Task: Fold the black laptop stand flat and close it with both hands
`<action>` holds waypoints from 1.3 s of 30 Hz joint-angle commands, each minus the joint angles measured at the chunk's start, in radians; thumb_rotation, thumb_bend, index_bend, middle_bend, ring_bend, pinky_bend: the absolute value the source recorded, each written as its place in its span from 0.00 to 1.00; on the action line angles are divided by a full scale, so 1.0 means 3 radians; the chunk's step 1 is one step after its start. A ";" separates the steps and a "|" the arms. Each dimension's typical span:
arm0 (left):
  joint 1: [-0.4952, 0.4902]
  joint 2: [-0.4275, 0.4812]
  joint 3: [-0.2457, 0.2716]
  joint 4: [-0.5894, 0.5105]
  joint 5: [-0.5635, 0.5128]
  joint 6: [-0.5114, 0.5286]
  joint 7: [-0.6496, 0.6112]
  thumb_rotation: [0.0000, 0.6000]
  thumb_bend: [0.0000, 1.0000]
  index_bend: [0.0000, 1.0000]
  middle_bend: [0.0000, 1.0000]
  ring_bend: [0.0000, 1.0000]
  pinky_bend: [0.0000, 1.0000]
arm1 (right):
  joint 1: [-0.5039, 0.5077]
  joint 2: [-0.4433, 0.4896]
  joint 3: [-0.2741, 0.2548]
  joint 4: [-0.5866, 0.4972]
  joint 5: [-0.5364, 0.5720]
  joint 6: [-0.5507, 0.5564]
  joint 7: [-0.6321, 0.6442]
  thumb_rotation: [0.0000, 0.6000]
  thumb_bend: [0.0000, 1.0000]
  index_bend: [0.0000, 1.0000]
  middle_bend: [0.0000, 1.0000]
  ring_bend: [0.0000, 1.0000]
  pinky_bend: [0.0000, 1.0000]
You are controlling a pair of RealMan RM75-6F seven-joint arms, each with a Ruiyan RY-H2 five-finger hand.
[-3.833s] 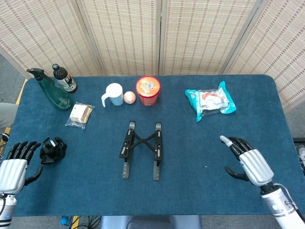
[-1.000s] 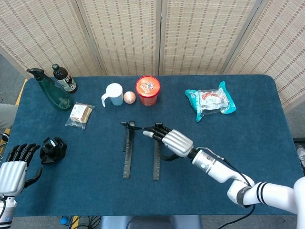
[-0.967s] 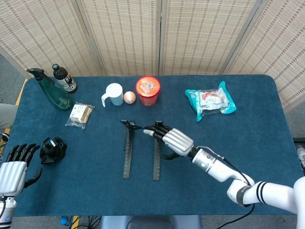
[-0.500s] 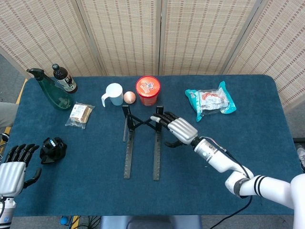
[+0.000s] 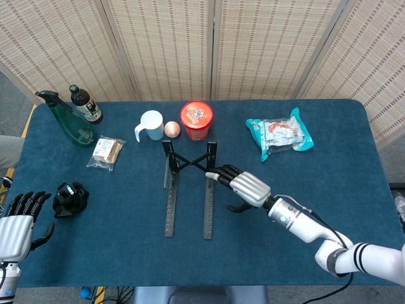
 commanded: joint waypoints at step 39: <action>0.0072 0.0011 0.0013 -0.0023 0.0007 0.0068 0.0016 1.00 0.31 0.15 0.14 0.09 0.06 | 0.0447 -0.0705 0.0067 0.0900 0.0119 -0.0430 0.0555 1.00 0.21 0.00 0.05 0.00 0.03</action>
